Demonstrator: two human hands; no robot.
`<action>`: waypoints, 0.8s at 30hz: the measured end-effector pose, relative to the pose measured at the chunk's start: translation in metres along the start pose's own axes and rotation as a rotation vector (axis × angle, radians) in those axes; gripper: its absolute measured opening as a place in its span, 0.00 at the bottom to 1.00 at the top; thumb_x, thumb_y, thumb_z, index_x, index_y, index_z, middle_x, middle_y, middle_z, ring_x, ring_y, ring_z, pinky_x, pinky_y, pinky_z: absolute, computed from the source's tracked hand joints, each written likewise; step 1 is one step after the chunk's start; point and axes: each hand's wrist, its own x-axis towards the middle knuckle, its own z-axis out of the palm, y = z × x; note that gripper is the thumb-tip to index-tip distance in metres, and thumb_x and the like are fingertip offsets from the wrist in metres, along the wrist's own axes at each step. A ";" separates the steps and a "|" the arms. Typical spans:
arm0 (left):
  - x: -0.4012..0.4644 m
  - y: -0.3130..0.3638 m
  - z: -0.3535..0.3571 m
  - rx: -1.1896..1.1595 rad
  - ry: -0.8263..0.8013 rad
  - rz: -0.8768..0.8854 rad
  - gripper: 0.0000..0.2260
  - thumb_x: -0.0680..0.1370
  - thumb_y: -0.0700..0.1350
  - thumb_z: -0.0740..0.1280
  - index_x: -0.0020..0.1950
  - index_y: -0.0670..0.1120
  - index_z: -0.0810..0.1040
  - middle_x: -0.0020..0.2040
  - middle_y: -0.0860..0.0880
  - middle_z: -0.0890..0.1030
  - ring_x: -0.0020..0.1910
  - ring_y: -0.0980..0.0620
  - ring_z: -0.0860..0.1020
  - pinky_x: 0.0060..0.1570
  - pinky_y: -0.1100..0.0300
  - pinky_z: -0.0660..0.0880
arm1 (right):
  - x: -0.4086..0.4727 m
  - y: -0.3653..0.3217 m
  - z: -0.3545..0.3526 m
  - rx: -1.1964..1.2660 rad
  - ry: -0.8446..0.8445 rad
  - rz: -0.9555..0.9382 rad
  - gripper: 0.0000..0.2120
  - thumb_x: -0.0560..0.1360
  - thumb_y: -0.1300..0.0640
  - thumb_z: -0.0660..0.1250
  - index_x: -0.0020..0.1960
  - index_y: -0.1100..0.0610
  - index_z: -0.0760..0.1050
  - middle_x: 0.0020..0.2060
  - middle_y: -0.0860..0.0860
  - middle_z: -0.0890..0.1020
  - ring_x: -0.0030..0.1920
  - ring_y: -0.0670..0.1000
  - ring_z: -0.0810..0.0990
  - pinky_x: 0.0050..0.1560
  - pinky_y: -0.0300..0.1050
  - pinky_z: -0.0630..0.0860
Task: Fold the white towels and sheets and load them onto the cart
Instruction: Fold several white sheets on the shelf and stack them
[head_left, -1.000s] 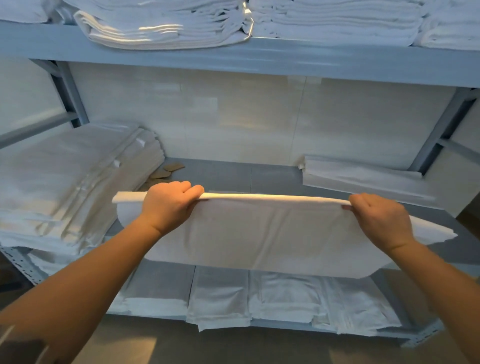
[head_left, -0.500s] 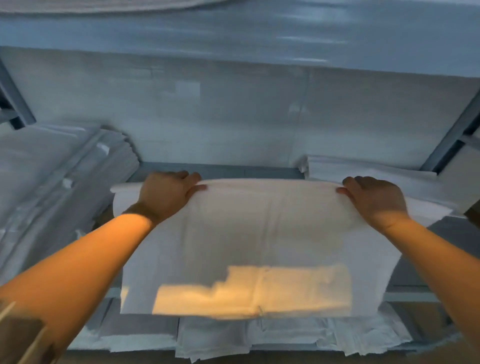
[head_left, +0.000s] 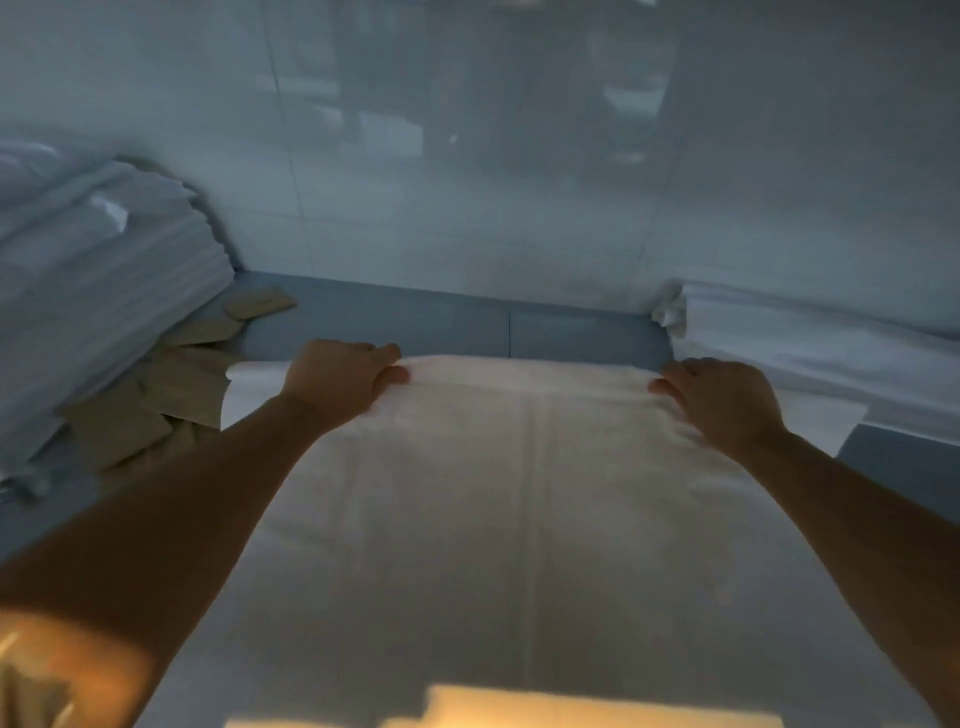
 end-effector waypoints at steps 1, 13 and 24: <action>0.000 -0.001 0.019 0.001 -0.027 -0.006 0.17 0.79 0.59 0.57 0.54 0.48 0.77 0.43 0.44 0.82 0.40 0.40 0.81 0.38 0.54 0.72 | -0.002 -0.003 0.020 0.024 -0.015 0.014 0.12 0.67 0.55 0.77 0.37 0.60 0.76 0.24 0.56 0.76 0.21 0.57 0.75 0.22 0.43 0.68; -0.009 -0.009 0.090 -0.143 -0.085 -0.103 0.17 0.79 0.61 0.55 0.38 0.50 0.66 0.39 0.44 0.81 0.40 0.41 0.79 0.35 0.55 0.64 | 0.019 -0.063 0.080 0.508 -0.377 0.329 0.13 0.78 0.48 0.63 0.38 0.54 0.69 0.40 0.59 0.81 0.44 0.60 0.80 0.40 0.49 0.66; -0.017 0.041 0.071 -0.121 -0.034 -0.338 0.06 0.75 0.42 0.63 0.50 0.46 0.77 0.49 0.45 0.78 0.51 0.41 0.74 0.49 0.51 0.64 | 0.101 -0.249 0.066 0.493 -0.152 0.155 0.09 0.75 0.58 0.63 0.53 0.58 0.77 0.50 0.56 0.76 0.54 0.59 0.73 0.51 0.52 0.66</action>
